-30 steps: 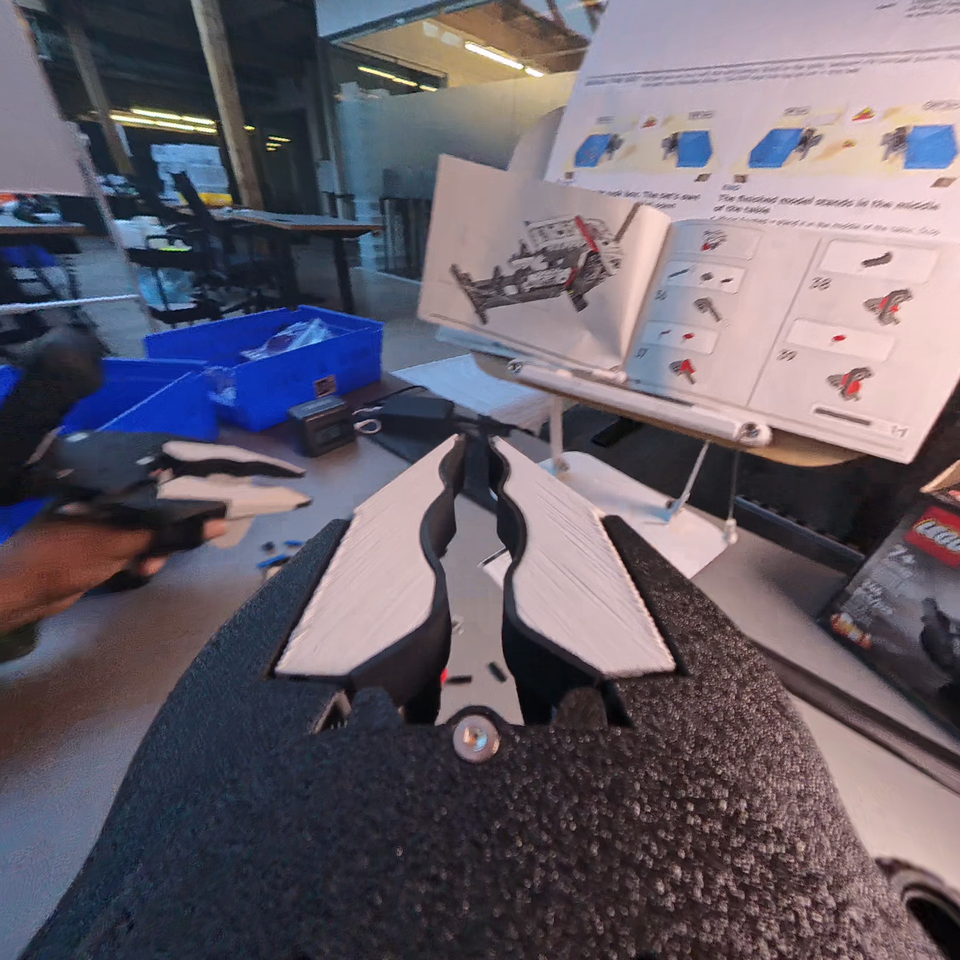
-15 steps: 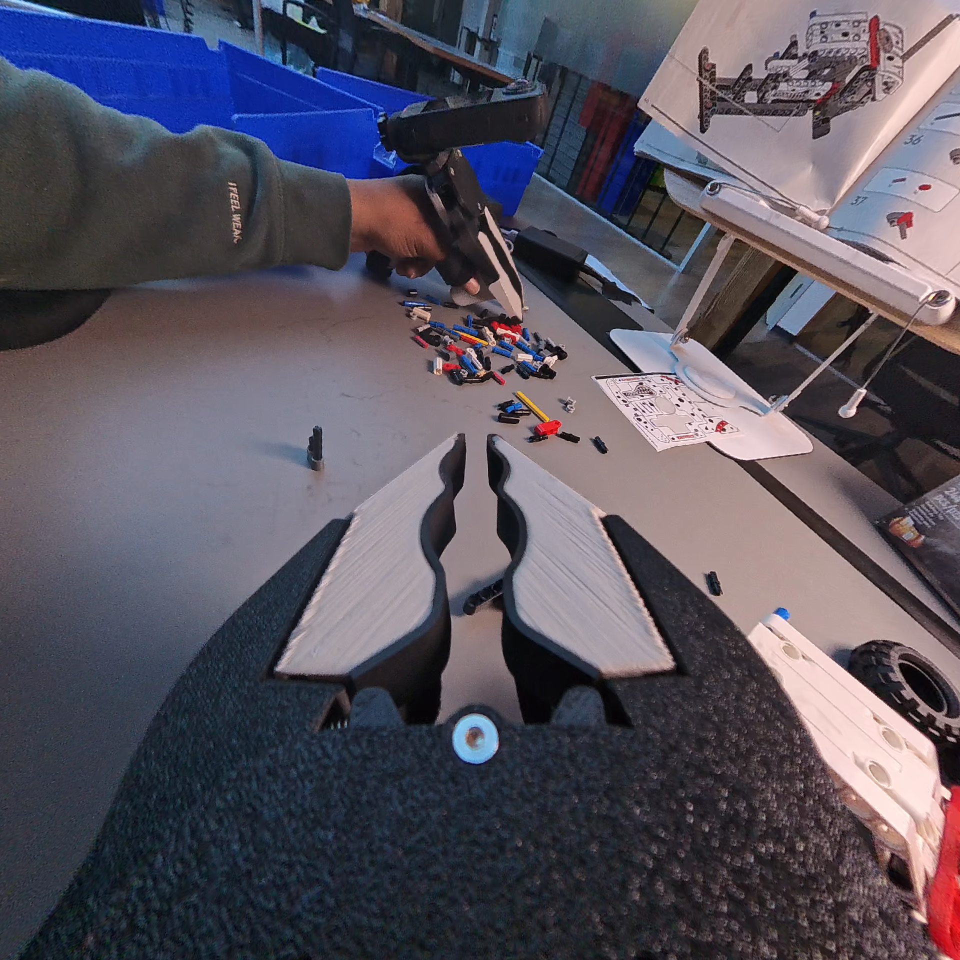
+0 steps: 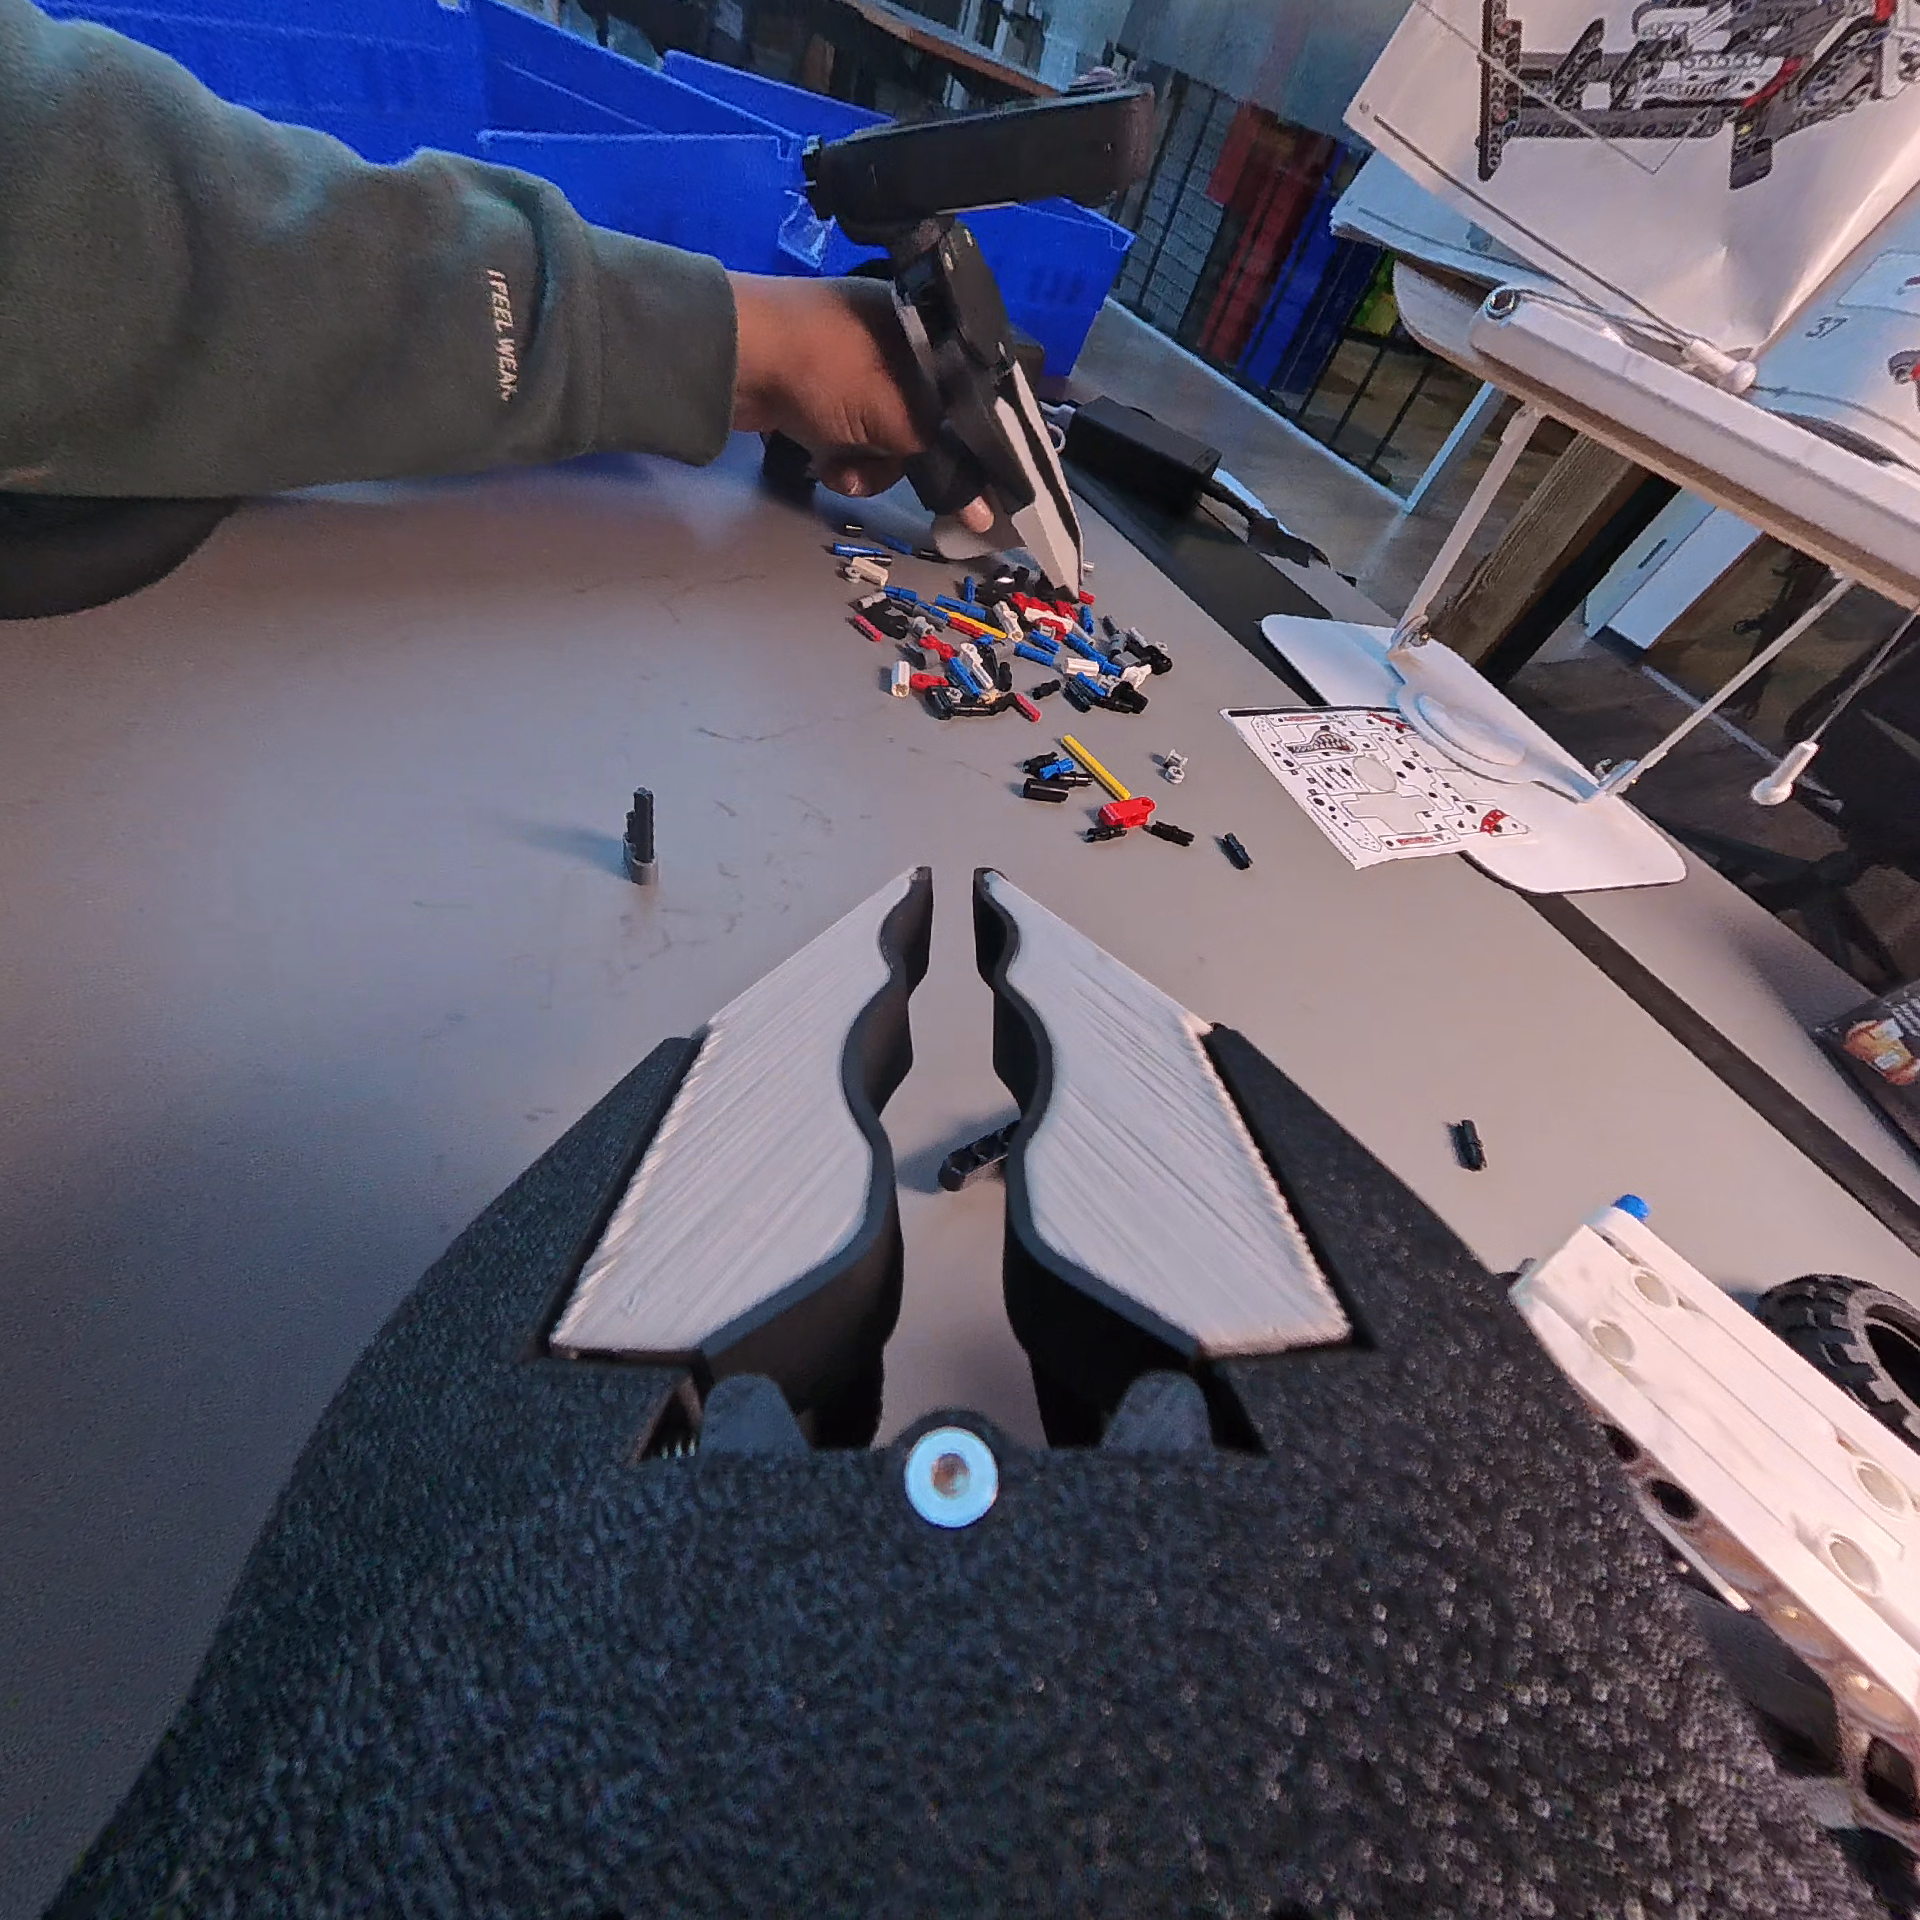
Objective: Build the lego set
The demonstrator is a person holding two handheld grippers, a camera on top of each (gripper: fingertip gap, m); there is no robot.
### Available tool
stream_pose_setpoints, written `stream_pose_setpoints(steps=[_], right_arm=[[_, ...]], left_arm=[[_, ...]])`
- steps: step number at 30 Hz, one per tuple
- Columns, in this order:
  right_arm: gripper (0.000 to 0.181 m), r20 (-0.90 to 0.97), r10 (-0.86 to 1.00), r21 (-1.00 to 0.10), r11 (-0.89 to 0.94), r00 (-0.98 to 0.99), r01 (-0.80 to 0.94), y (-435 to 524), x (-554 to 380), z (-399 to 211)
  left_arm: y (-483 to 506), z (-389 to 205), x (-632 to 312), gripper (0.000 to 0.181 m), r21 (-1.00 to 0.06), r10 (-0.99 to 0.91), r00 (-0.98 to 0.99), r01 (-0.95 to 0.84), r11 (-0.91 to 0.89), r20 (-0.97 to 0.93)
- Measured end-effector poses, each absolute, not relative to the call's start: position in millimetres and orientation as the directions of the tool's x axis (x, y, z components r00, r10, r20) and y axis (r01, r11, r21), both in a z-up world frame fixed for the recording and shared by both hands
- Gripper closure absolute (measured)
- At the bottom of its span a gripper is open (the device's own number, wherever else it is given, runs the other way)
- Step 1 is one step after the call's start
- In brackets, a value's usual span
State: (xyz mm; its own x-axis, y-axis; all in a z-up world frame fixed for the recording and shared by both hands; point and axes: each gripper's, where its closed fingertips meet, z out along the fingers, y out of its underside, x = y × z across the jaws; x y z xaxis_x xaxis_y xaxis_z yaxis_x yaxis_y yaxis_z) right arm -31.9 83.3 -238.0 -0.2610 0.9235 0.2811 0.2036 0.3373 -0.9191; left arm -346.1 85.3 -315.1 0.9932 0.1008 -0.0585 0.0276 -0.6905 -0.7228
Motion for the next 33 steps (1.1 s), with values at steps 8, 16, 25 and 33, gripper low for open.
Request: stream_pose_setpoints(steps=[8,16,25,33], right_arm=[[0.174,0.261,0.925,-0.92,0.325,-0.275,0.218,81.0,-32.9,-245.2],[0.174,0.279,0.924,-0.918,0.336,-0.261,0.208,79.8,-32.2,-243.7],[0.174,0.27,0.934,-0.927,0.317,-0.232,0.198,83.8,-35.6,-240.9],[0.146,0.177,0.977,-0.961,0.197,-0.12,0.192,105.3,-36.5,-230.4]], left_arm=[[88.6,-311.0,-349.0,0.178,-0.73,0.112,0.99,0.013,-0.683,-0.087],[72.2,-230.2,-236.3,0.178,-0.874,-0.159,0.984,-0.011,-0.486,0.076],[-6.7,-298.2,-111.3,0.177,-0.766,-0.384,0.917,-0.172,-0.619,0.105],[-4.6,-312.9,-92.8,0.177,-0.731,-0.453,0.888,-0.258,-0.632,0.078]])
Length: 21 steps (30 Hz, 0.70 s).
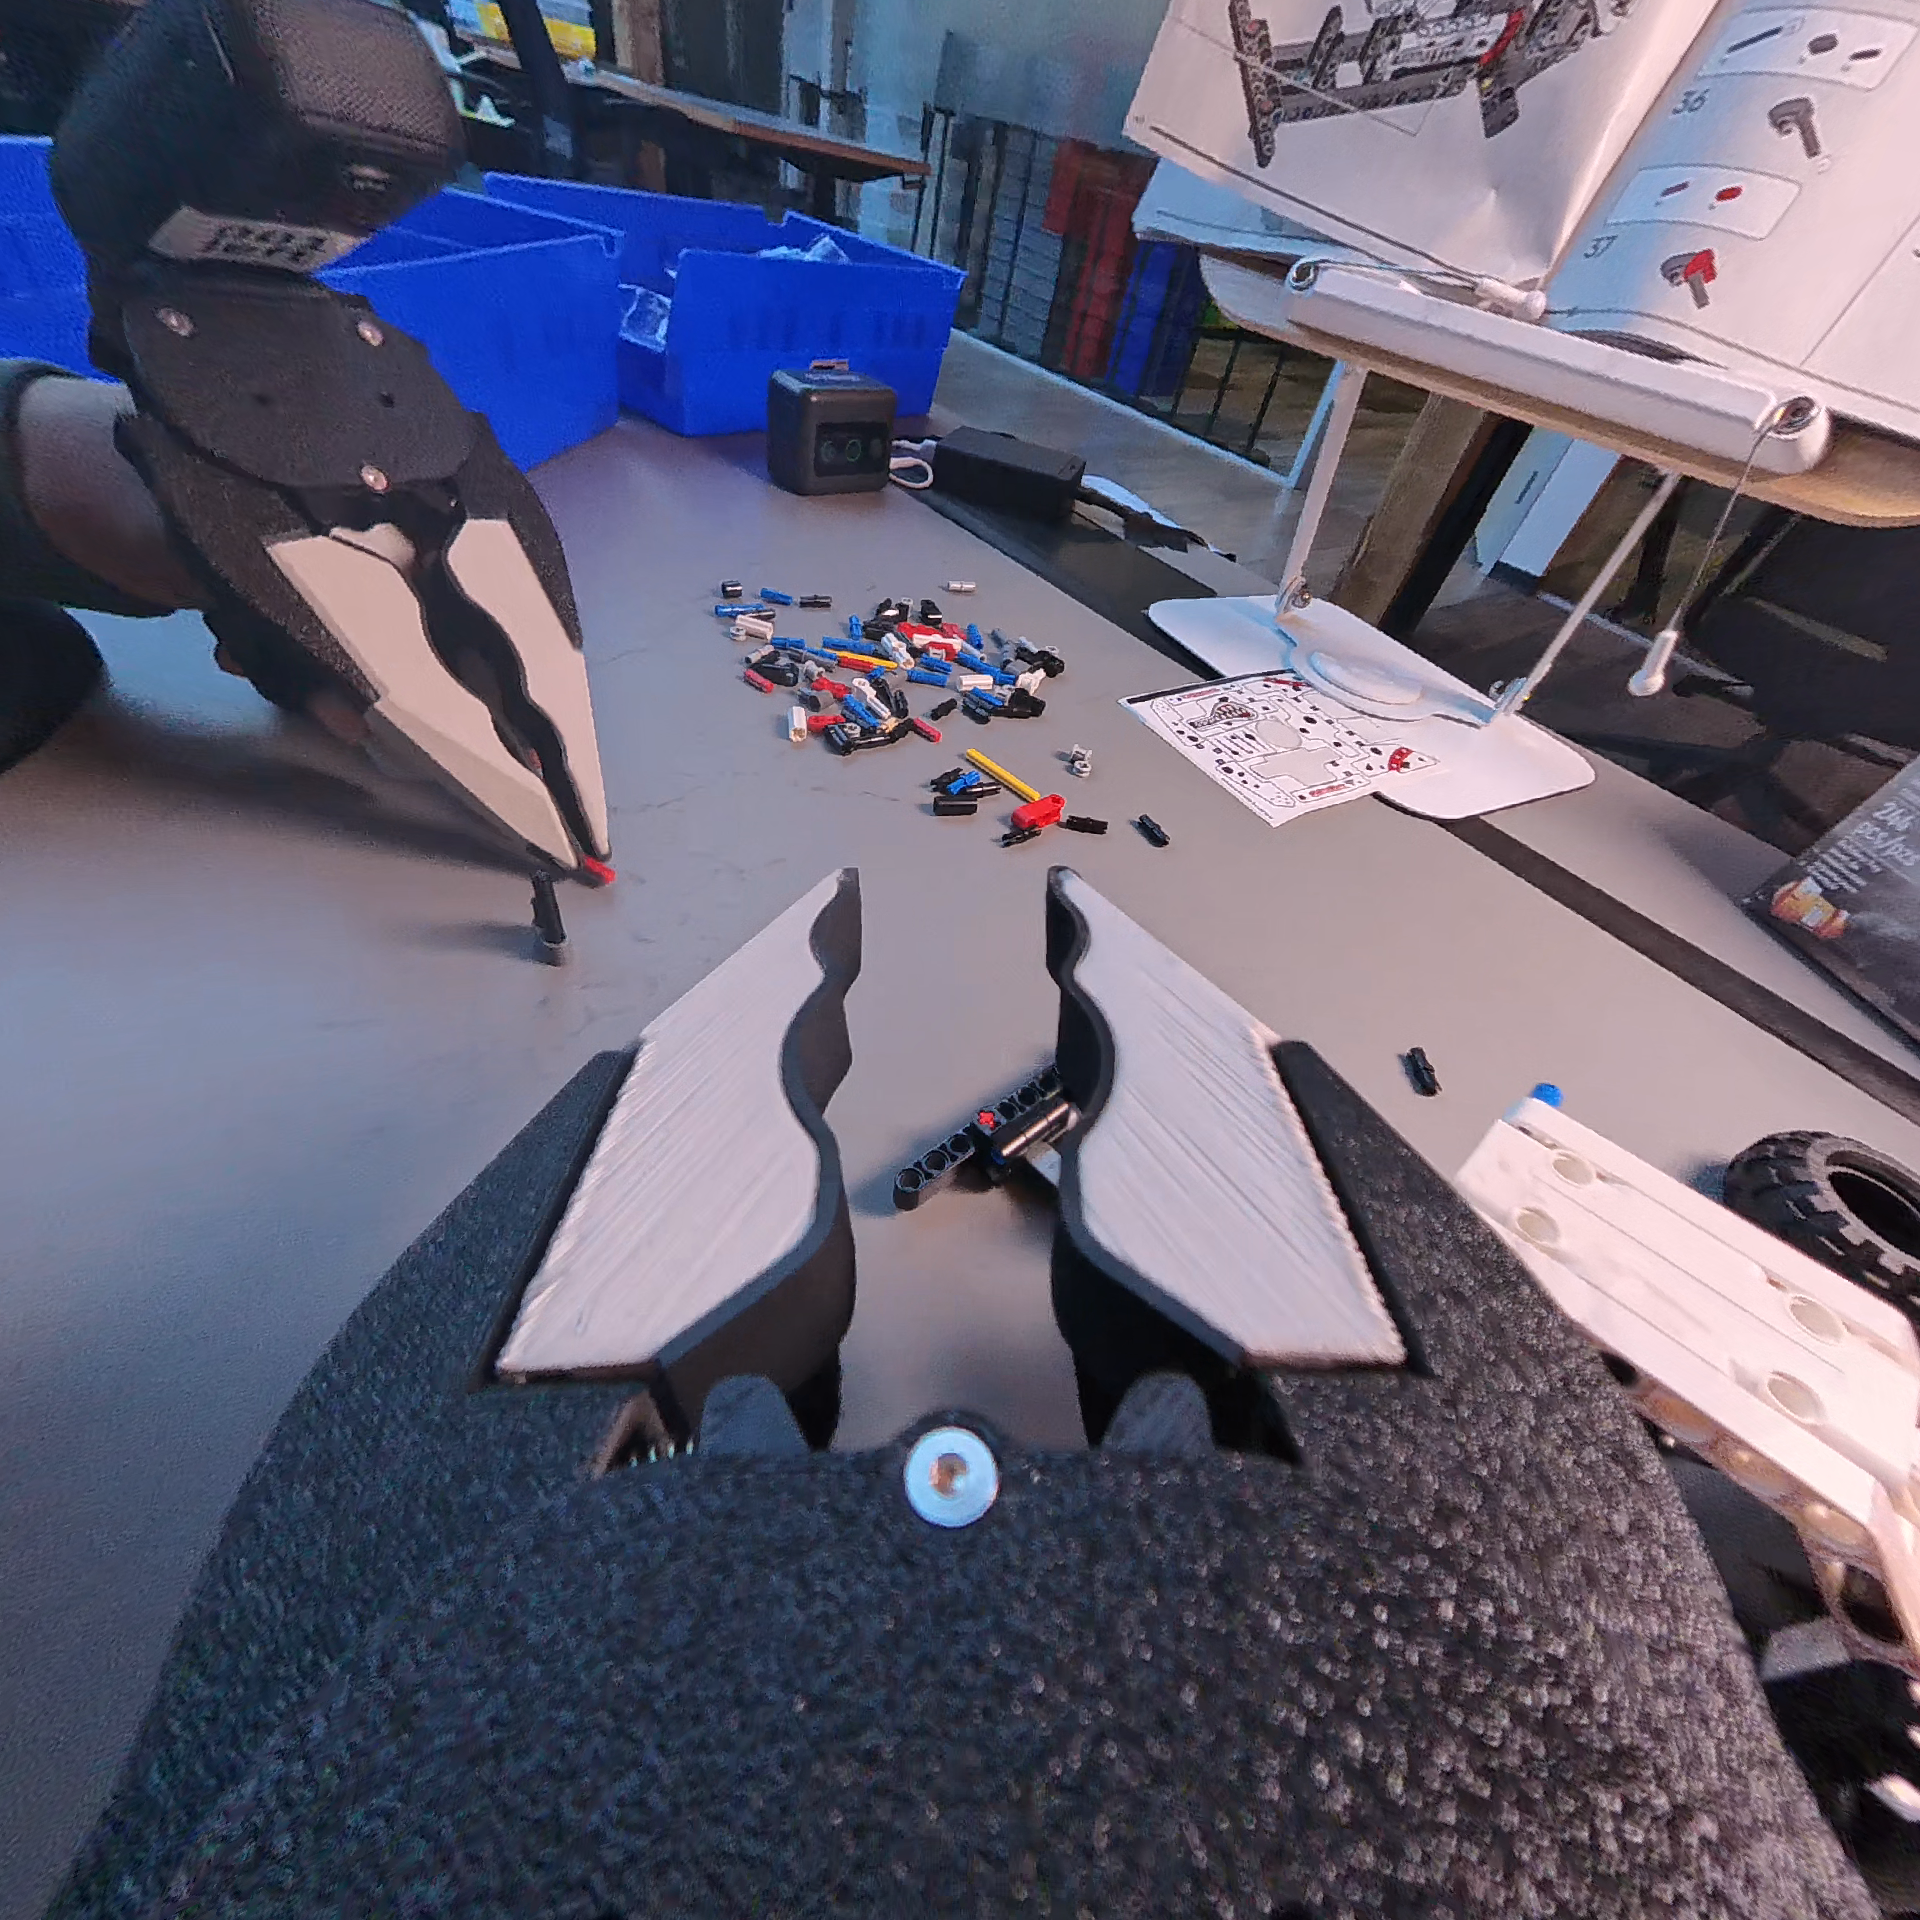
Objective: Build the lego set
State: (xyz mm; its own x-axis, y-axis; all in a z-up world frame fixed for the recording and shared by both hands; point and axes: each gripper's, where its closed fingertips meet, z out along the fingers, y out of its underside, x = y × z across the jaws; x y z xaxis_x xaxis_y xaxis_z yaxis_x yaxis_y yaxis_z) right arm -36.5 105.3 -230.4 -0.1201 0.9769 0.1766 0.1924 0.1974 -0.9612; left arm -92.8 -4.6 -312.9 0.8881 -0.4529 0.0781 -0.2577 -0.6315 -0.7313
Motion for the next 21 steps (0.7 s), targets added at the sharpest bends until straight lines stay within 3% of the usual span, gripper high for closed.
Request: stream_pose_setpoints(steps=[4,8,12,16,21], right_arm=[[0.143,0.16,0.981,-0.964,0.179,-0.111,0.196,109.1,-36.5,-231.0],[0.143,0.167,0.978,-0.961,0.19,-0.124,0.201,106.0,-37.2,-233.2],[0.143,0.182,0.973,-0.956,0.209,-0.14,0.205,102.8,-36.8,-235.0],[0.144,0.186,0.971,-0.954,0.214,-0.147,0.21,101.5,-36.8,-236.1],[0.144,0.206,0.968,-0.947,0.235,-0.146,0.221,103.2,-35.0,-238.0]], left_arm=[[-4.8,-316.2,-91.2,0.175,-0.721,-0.459,0.886,-0.277,-0.635,0.064],[-1.0,-306.4,-95.7,0.158,-0.755,-0.43,0.894,-0.196,-0.626,0.125],[18.8,-285.5,-137.8,0.157,-0.812,-0.256,0.952,-0.017,-0.583,0.165],[37.3,-290.8,-192.5,0.16,-0.799,-0.013,0.988,0.118,-0.59,0.156],[49.1,-308.2,-209.2,0.165,-0.747,0.041,0.997,0.08,-0.66,0.071]])
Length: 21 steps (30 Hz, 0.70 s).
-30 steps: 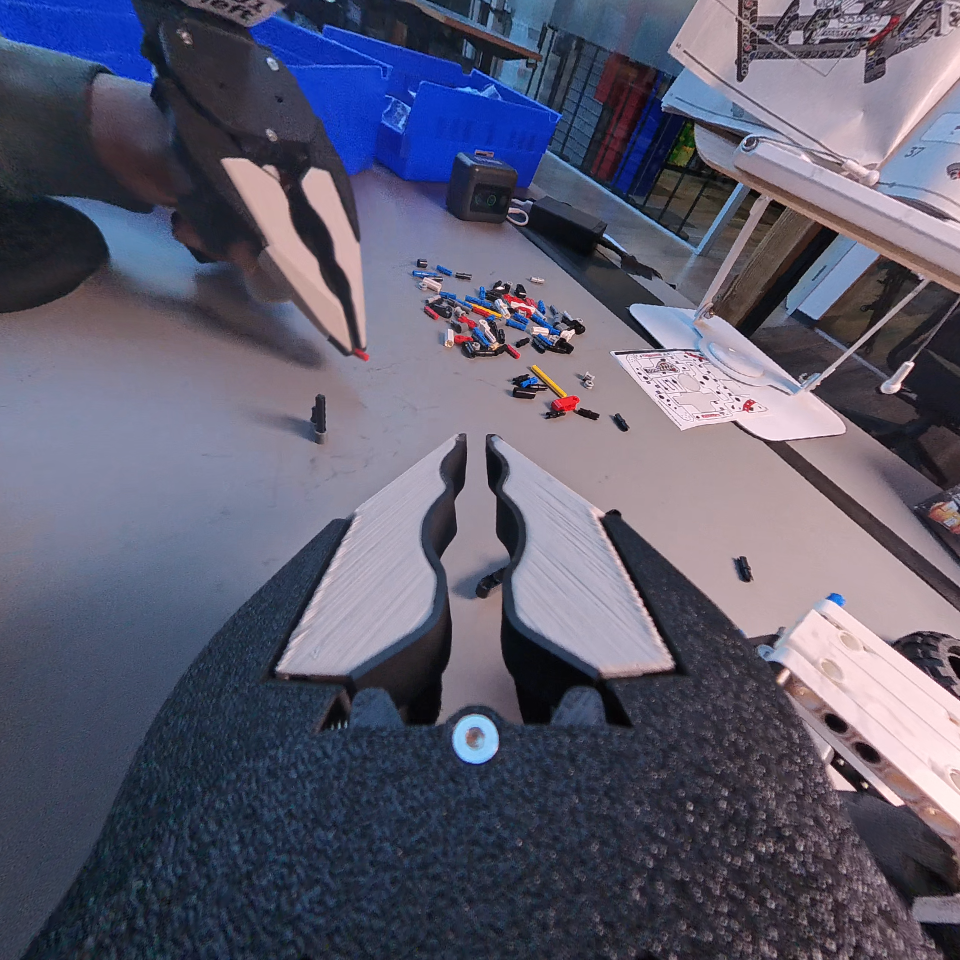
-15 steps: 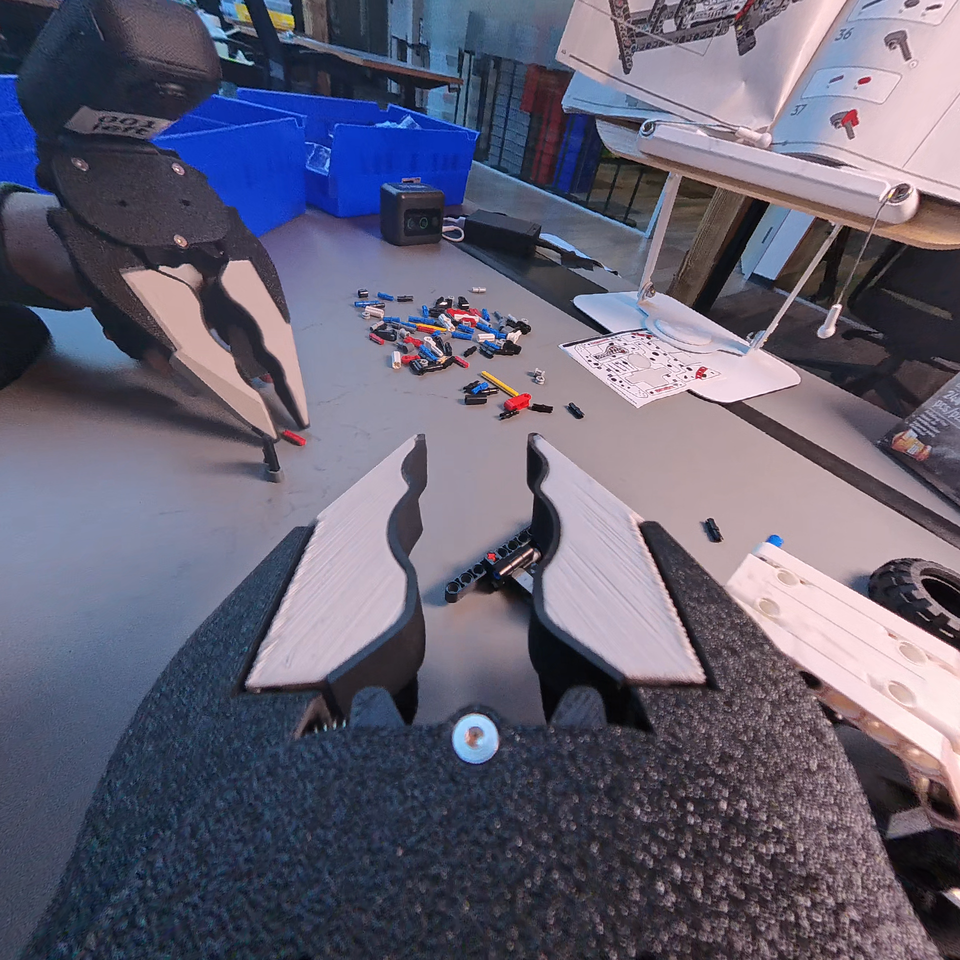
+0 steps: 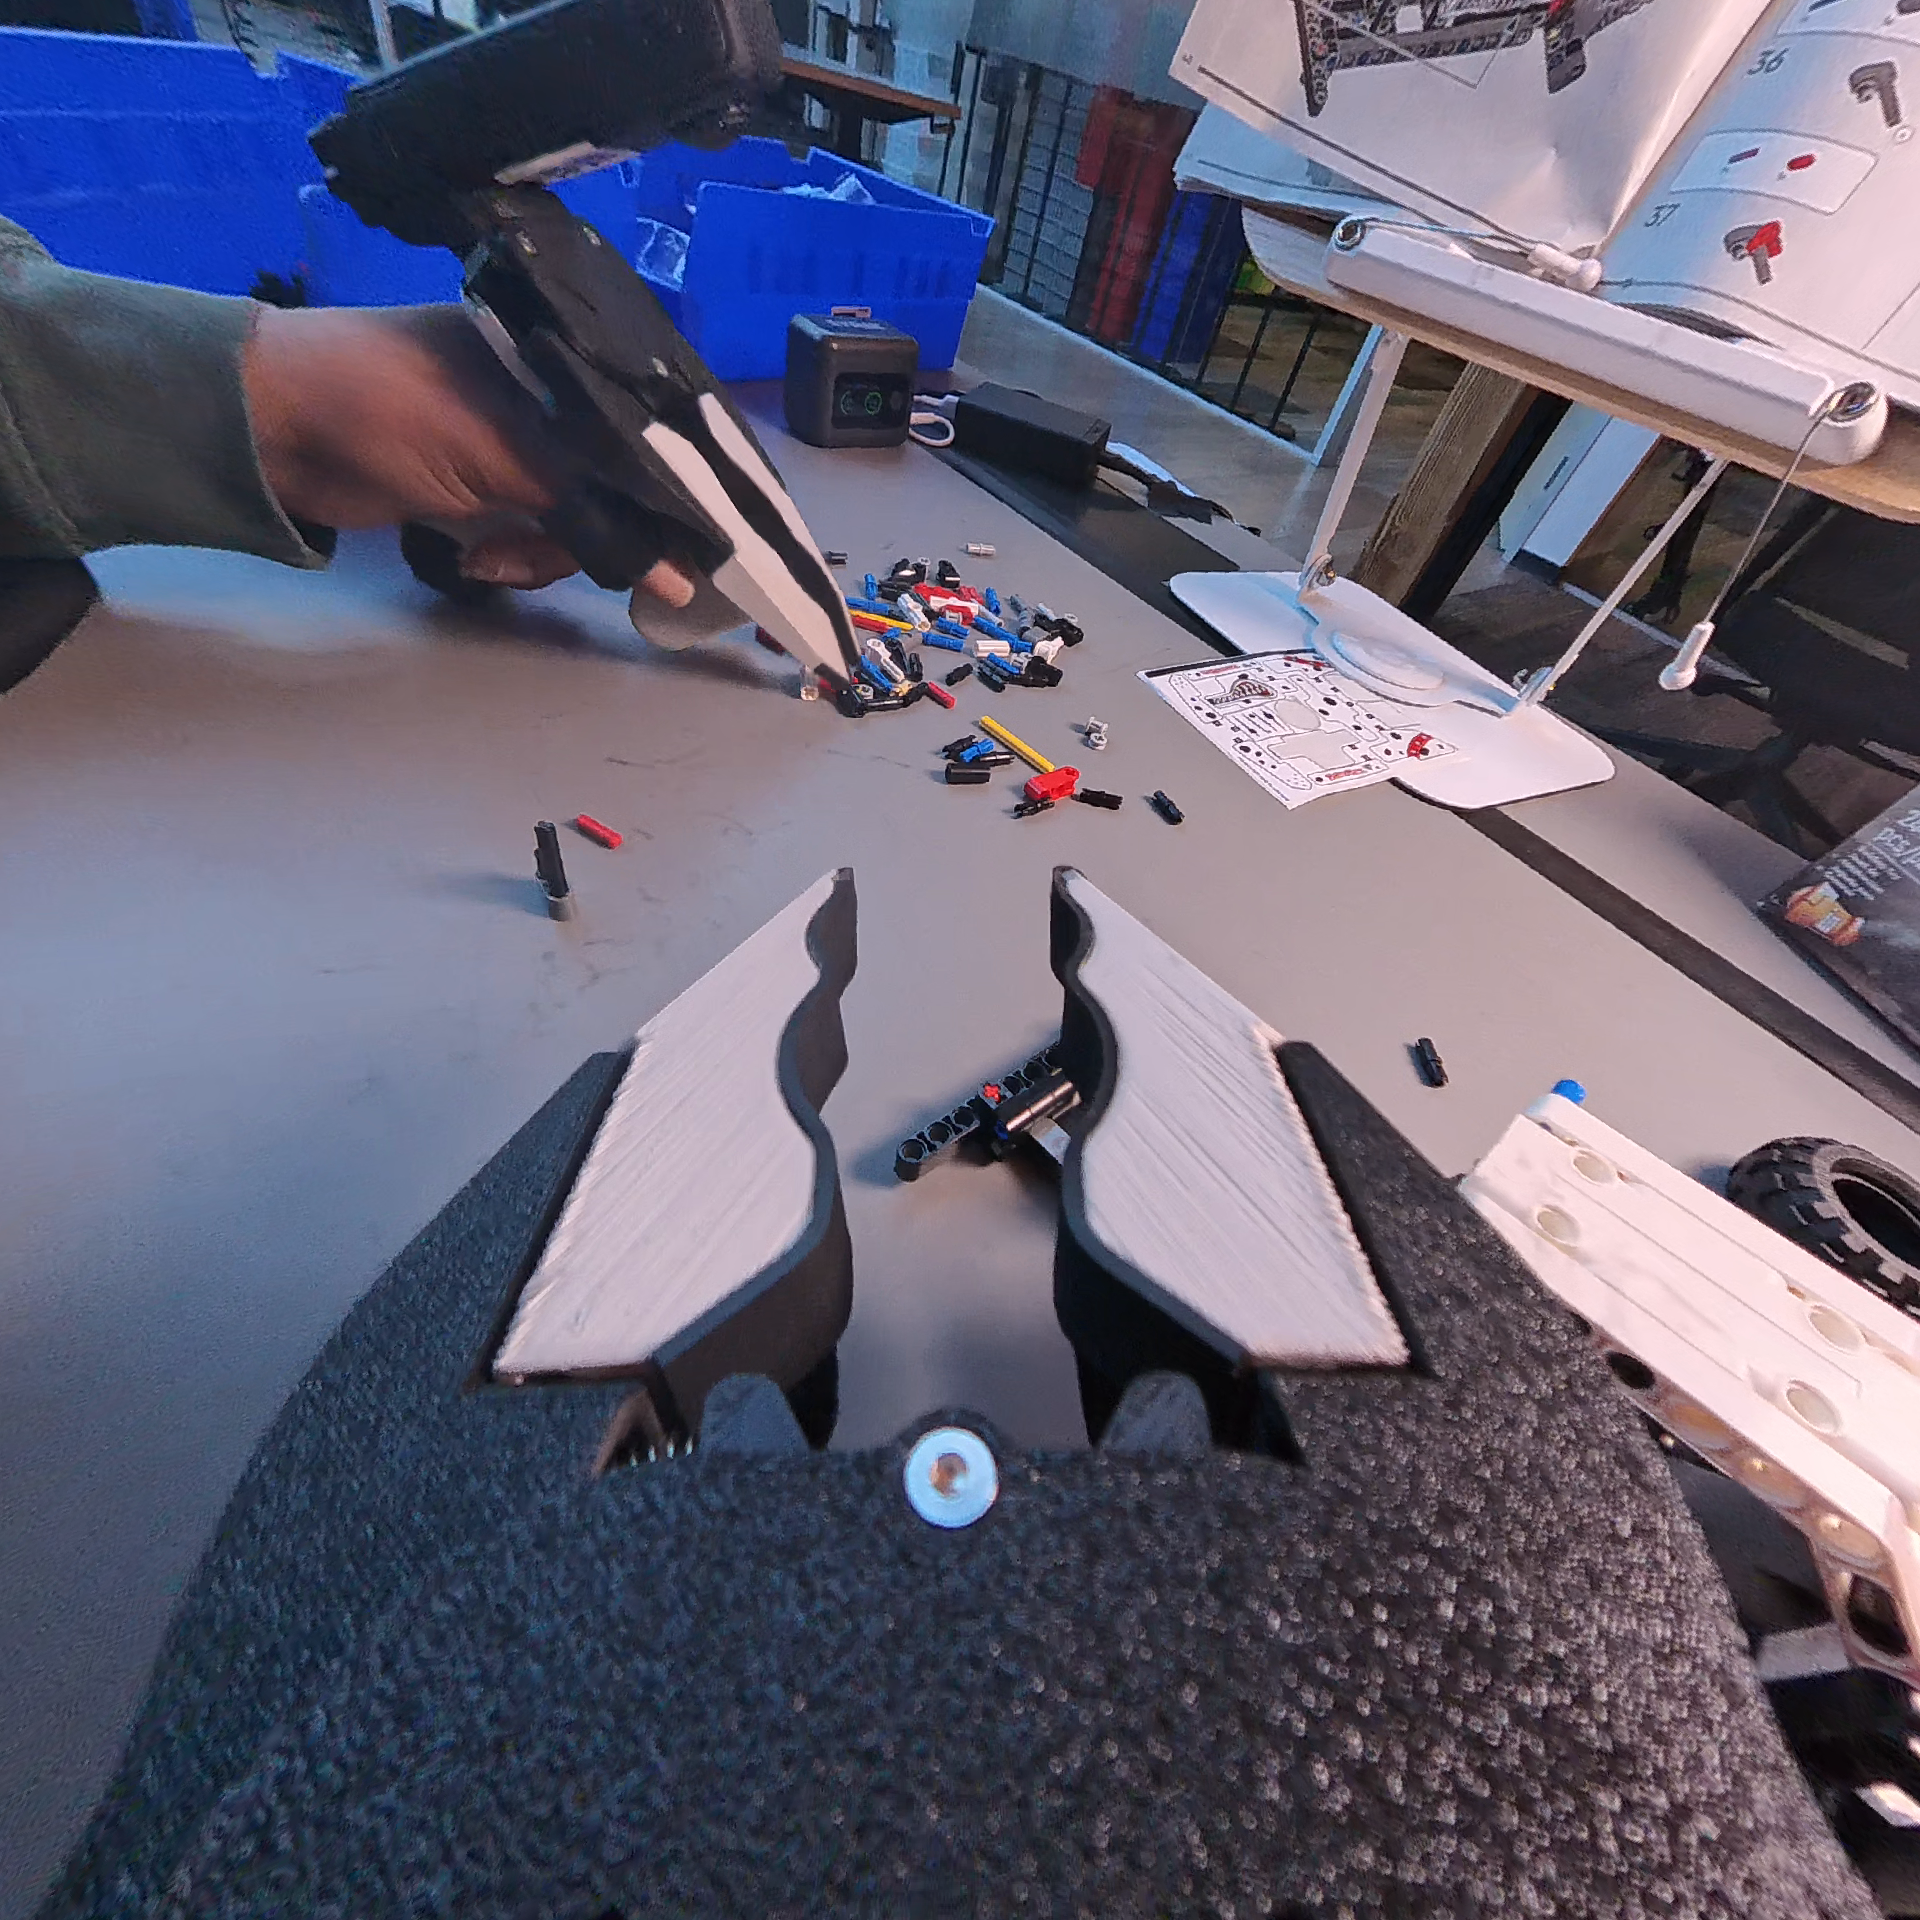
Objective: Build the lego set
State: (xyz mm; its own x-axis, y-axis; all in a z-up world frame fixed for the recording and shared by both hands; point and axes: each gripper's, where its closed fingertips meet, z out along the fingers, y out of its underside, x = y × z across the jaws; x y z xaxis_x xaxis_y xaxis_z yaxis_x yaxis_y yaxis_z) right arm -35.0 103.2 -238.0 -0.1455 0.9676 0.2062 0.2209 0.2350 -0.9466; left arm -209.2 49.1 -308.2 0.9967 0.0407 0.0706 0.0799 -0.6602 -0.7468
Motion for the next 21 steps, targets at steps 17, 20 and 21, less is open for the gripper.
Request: stream_pose_setpoints(steps=[17,20,21], right_arm=[[0.144,0.192,0.97,-0.946,0.224,-0.15,0.235,106.5,-33.4,-240.1],[0.145,0.188,0.971,-0.948,0.219,-0.15,0.231,107.0,-33.0,-239.4],[0.145,0.19,0.97,-0.947,0.221,-0.15,0.231,107.0,-32.8,-239.4]], left_arm=[[46.0,-316.4,-214.4,0.174,-0.694,-0.004,1.0,0.0,-0.72,0.004],[47.7,-304.3,-209.2,0.174,-0.737,-0.063,0.998,-0.051,-0.674,-0.012],[47.6,-295.2,-205.5,0.174,-0.759,-0.087,0.996,-0.075,-0.646,-0.024]])
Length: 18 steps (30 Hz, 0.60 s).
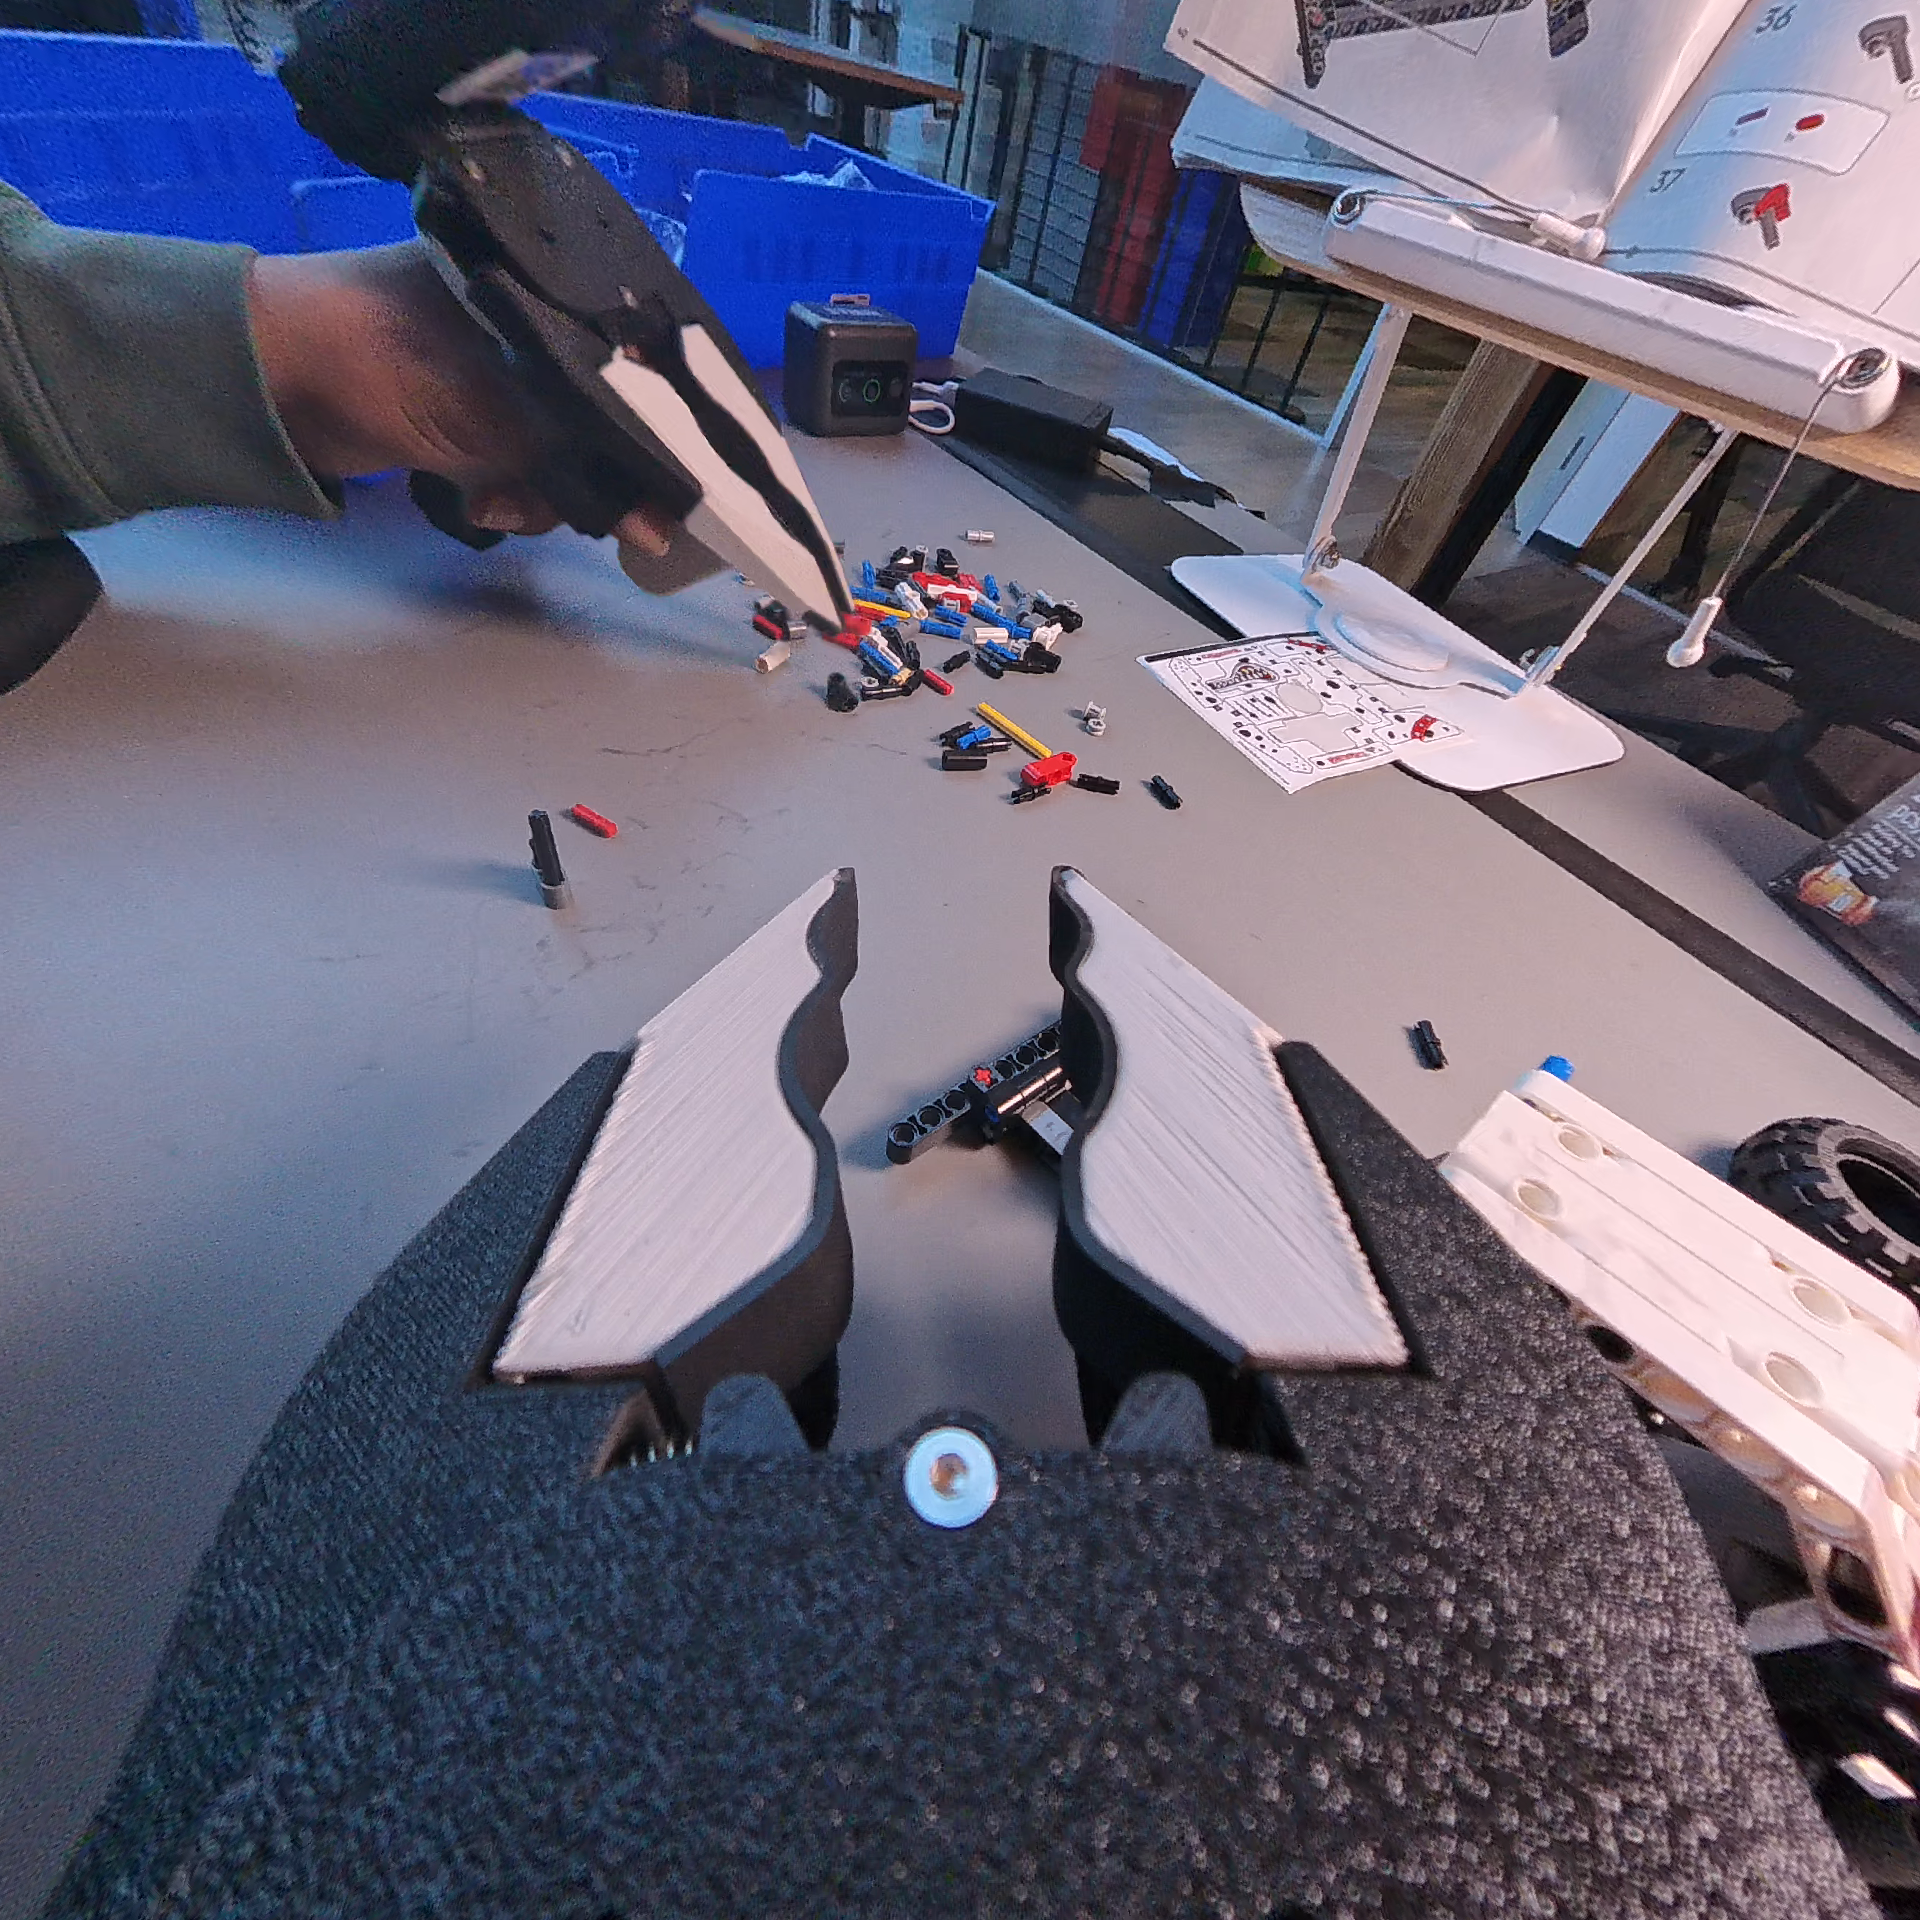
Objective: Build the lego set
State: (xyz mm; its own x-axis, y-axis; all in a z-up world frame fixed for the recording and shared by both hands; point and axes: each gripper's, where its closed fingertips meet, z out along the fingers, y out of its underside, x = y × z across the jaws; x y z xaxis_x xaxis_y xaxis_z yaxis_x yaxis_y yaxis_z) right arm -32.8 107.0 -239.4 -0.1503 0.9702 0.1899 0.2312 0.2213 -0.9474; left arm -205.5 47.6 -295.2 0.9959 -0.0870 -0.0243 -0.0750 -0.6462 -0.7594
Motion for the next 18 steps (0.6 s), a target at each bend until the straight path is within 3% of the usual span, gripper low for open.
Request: stream_pose_setpoints(steps=[7,18], right_arm=[[0.144,0.215,0.956,-0.938,0.259,-0.199,0.232,97.4,-33.9,-242.4],[0.147,0.271,0.931,-0.918,0.326,-0.245,0.226,86.5,-32.9,-246.2]], left_arm=[[25.0,-265.9,-126.6,0.174,-0.833,-0.411,0.912,-0.216,-0.509,0.014],[-26.8,-294.6,-71.8,0.174,-0.737,-0.627,0.772,-0.362,-0.571,0.106]])
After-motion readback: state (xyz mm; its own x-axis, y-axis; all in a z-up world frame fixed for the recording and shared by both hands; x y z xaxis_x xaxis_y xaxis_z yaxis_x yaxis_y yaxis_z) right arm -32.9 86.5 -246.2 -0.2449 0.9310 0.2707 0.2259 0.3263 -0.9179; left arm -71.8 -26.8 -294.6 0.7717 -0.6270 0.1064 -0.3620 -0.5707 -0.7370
